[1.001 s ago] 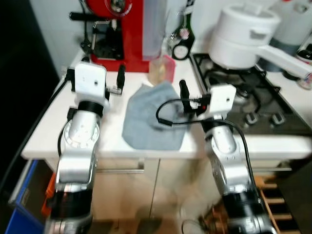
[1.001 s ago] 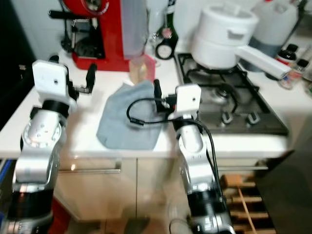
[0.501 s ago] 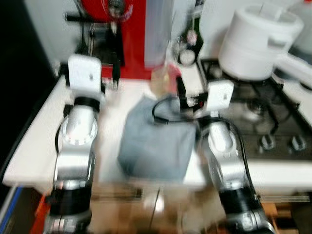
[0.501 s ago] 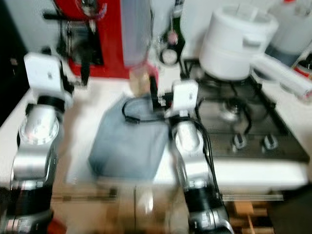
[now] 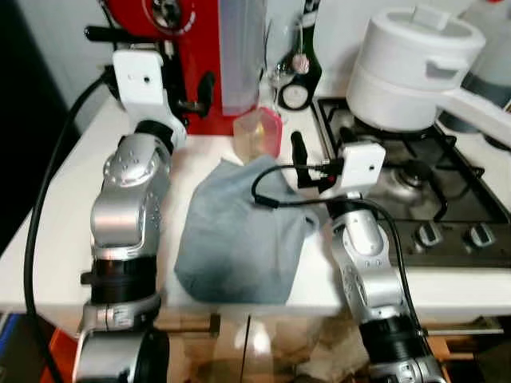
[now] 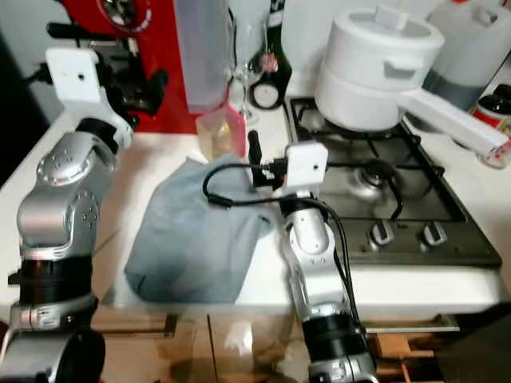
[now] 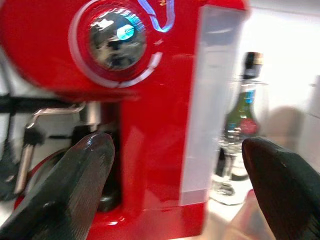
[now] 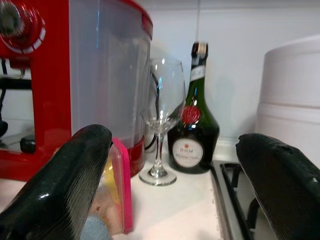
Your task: Restocking fridge
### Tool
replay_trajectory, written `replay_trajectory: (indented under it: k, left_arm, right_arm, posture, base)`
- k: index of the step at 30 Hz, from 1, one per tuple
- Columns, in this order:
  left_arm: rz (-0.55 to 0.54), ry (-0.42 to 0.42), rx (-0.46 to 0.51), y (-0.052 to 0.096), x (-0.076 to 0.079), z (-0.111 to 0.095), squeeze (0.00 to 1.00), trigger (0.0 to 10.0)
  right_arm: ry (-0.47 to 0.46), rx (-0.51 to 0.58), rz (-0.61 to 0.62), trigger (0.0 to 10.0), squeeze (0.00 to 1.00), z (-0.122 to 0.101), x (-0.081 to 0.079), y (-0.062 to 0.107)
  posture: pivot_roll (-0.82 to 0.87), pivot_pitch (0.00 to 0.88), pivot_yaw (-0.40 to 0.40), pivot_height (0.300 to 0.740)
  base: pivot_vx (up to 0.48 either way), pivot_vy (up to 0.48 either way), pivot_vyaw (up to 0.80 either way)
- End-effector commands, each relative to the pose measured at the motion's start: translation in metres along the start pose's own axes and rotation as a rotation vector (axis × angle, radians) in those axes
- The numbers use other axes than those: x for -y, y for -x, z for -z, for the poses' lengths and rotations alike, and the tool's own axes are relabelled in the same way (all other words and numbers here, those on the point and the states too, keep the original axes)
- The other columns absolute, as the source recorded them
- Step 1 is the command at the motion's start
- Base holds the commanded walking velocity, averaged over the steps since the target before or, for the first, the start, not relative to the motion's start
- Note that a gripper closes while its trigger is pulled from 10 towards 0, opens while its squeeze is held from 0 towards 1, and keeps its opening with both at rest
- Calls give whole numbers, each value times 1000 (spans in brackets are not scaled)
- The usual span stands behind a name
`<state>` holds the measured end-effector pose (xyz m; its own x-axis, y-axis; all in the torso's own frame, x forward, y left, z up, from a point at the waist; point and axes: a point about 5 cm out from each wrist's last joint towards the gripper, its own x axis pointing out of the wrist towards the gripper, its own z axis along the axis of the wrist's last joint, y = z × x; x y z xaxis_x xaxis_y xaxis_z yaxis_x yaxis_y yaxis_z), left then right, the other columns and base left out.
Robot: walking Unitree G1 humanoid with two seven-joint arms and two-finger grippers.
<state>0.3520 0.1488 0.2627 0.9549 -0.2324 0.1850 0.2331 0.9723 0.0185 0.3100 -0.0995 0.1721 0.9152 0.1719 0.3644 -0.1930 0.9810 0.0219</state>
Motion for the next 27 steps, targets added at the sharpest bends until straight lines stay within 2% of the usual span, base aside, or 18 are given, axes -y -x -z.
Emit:
replay_trajectory:
  k: [1,3,4,8,11,15,20,27]
  left_arm:
    - [111,4,-52,-10,5,1,0,10000]
    - [135,-4,-67,-13,4,1,0,10000]
    - [196,-25,-89,-21,3,-2,0,10000]
    - [321,-79,-190,-38,-2,-3,0,10000]
    - [379,-91,-237,-40,-1,1,0,10000]
    - [433,-80,-333,-46,-9,5,0,10000]
    - [527,-39,-360,-50,-10,-3,0,10000]
    - [590,-20,-380,-51,-10,-3,0,10000]
  right_arm:
    - [-1,12,20,10000,0,-3,4,1]
    - [-1,12,20,10000,0,-3,4,1]
    - [-2,14,22,10000,0,-3,4,1]
    - [-5,16,33,10000,0,-4,2,5]
    - [-6,15,36,10000,0,-5,2,8]
    - [-3,10,48,10000,0,-5,2,15]
    - [-5,2,65,10000,0,-6,2,21]
    - [-4,-10,62,10000,0,-6,2,25]
  posture:
    - [-62,0,8,740]
    - [-62,0,8,740]
    - [-69,0,18,740]
    - [-89,0,45,740]
    - [-100,0,57,740]
    - [-126,0,87,740]
    - [-135,0,98,740]
    - [-143,0,93,740]
  base:
    - [0,0,0]
    - [0,0,0]
    - [0,0,0]
    - [0,0,0]
    - [0,0,0]
    - [0,0,0]
    - [0,0,0]
    - [0,0,0]
